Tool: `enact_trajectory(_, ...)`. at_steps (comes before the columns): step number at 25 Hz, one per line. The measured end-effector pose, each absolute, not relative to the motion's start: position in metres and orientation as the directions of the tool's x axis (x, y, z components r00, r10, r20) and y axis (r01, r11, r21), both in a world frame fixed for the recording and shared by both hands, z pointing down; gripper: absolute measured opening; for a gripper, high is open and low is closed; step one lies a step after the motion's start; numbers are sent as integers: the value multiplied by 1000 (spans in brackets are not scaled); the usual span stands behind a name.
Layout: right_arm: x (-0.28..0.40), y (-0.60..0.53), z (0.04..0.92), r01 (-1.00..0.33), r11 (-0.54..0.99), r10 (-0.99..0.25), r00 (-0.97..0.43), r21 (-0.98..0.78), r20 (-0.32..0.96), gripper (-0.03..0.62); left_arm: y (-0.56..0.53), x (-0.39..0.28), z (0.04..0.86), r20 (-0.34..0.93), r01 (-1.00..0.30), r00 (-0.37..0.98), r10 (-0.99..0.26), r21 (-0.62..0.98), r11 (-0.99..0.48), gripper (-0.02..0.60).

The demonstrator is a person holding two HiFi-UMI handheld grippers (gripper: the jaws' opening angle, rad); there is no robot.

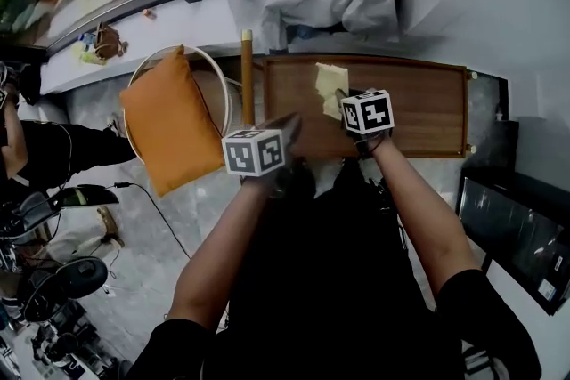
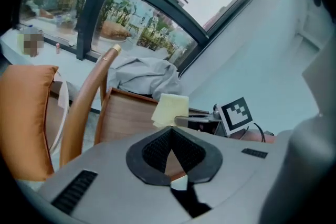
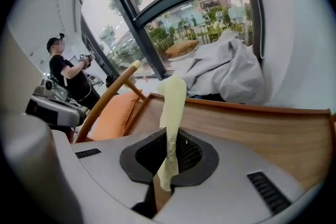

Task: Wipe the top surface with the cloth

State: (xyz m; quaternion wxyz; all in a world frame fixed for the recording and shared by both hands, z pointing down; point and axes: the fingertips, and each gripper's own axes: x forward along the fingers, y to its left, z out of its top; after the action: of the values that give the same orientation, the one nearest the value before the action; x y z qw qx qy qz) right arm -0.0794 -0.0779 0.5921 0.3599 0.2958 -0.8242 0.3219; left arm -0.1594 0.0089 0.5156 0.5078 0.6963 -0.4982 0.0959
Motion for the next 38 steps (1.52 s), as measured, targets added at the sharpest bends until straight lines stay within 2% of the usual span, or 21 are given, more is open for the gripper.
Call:
enact_trajectory(6, -177, -28, 609, -633, 674, -133, -610, -380, 781, 32, 26, -215, 505, 617, -799, 448, -647, 600, 19, 9)
enact_trajectory(14, -224, 2, 642, -621, 644, -52, -619, -447, 784, 32, 43, -234, 519, 624, -792, 484, -614, 611, -3, 9)
enact_trajectory(20, -234, 4, 660, -635, 682, -76, -554, -362, 829, 32, 48, -233, 530, 638, -796, 514, -573, 604, -43, 9)
enact_trajectory(25, -218, 3, 674, -649, 705, -95, -485, -285, 869, 32, 46, -233, 539, 675, -816, 493, -549, 578, -21, 9)
enact_trajectory(32, -202, -5, 672, -648, 709, -101, -483, -278, 870, 32, 41, -228, 537, 701, -833, 471, -535, 553, -10, 9)
enact_trajectory(38, -161, -17, 674, -657, 705, -107, -469, -265, 877, 32, 33, -204, 535, 702, -831, 462, -542, 557, 14, 9)
